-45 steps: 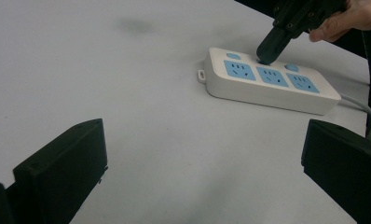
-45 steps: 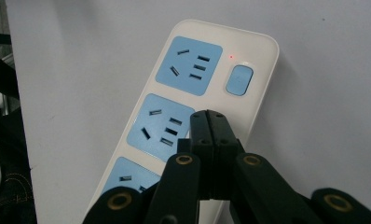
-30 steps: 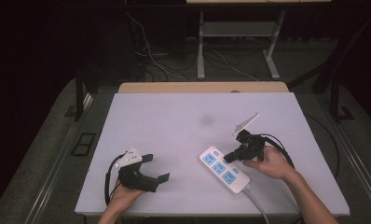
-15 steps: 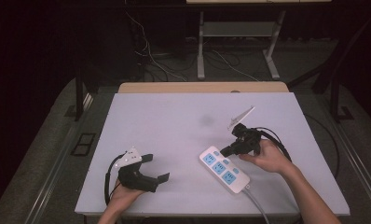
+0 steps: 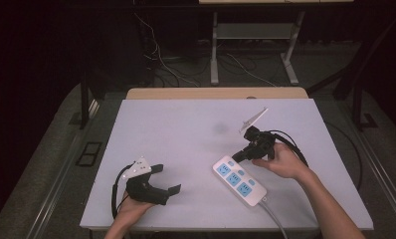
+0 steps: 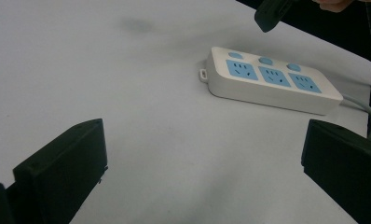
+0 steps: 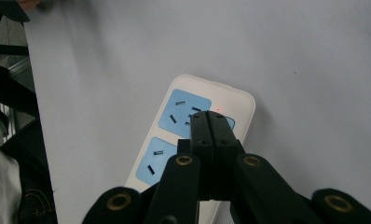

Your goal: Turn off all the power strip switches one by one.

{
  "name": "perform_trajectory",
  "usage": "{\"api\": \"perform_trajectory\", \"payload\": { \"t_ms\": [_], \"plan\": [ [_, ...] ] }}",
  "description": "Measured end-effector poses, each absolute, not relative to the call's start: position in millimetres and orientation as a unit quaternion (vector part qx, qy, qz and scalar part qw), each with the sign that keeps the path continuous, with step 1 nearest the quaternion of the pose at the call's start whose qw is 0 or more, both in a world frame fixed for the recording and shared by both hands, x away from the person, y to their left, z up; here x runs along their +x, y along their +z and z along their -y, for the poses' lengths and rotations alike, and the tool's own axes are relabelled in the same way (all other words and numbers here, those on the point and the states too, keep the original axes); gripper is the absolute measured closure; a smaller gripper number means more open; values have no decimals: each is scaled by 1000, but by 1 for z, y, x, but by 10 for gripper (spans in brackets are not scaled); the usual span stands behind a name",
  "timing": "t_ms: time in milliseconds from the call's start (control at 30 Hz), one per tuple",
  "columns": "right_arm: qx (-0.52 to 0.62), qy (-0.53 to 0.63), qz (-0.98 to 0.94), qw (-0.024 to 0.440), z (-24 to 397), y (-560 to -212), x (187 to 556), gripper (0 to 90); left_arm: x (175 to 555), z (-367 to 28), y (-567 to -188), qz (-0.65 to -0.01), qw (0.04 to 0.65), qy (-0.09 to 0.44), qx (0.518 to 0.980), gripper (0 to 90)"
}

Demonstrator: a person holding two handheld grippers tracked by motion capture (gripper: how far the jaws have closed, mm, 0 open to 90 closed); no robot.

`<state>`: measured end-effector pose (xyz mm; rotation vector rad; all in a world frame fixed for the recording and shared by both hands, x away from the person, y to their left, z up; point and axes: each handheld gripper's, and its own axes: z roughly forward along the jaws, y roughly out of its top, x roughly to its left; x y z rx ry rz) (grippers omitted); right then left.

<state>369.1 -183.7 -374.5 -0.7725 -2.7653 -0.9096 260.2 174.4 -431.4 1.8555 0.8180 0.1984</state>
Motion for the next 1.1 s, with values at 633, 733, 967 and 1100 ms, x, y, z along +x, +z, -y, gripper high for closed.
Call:
{"api": "perform_trajectory", "payload": {
  "t_ms": [633,733,967,1100],
  "plan": [
    [-251,-291,920,71,169,-388,383,900,260,-175,-431,-343,526,83,774,0],
    [-254,-288,921,72,169,-390,384,900,259,-176,-431,-343,525,83,774,0],
    [-251,-277,925,72,166,-397,386,900,260,-176,-431,-345,525,84,774,0],
    [-251,-273,926,72,164,-400,387,900,260,-176,-431,-344,525,84,774,0]
  ]
}}
